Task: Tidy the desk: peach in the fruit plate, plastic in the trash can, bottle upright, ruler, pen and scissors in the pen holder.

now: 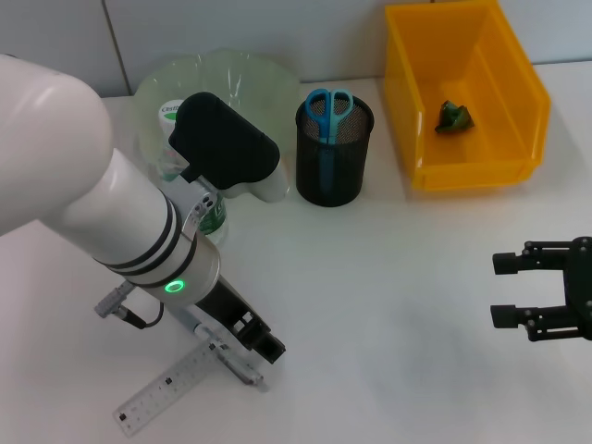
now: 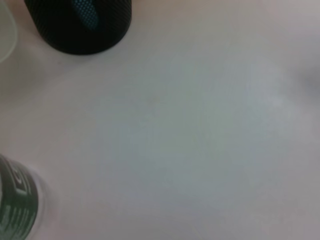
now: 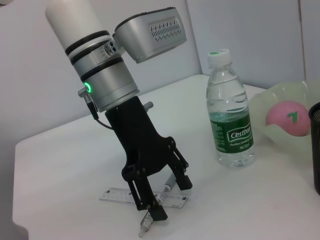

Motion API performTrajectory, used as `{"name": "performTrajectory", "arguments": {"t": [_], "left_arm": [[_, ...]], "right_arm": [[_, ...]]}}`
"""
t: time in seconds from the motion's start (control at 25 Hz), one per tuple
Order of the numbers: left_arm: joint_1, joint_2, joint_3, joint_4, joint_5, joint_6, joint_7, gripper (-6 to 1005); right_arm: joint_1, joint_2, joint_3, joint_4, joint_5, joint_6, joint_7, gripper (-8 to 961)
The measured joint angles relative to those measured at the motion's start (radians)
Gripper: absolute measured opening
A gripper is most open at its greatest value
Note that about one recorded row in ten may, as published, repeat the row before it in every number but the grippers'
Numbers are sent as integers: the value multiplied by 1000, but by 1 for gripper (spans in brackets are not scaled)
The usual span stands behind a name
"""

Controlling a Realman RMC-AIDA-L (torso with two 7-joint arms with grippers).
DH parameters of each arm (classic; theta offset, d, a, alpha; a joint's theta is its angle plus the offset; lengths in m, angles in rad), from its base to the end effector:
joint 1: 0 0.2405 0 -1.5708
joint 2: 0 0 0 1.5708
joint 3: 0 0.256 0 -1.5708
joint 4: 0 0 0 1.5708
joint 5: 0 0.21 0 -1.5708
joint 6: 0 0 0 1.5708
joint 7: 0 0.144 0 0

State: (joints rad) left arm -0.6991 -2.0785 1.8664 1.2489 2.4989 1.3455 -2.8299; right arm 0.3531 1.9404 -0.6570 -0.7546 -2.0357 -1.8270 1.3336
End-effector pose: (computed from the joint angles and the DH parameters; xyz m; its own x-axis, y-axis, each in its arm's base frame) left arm -0.1390 0.3275 -0.0928 0.7665 0.5506 -0.3307 0.4386 -0.8248 -0.3568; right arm 0.3163 0.2694 0.0702 0.8371 -0.3376 -0.4303 -0.4241 -0.8975 -0.1209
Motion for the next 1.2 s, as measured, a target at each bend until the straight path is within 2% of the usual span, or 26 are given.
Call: {"name": "performTrajectory", "arguments": {"t": [0.76, 1.2], "left_arm": [[-9, 0, 14, -36, 0, -23, 6, 855], [-10, 0, 29, -36, 0, -37, 13, 773]], "right_arm": [[1, 0, 4, 0, 0, 0, 4, 746], [1, 0, 4, 0, 0, 0, 8, 740]]}}
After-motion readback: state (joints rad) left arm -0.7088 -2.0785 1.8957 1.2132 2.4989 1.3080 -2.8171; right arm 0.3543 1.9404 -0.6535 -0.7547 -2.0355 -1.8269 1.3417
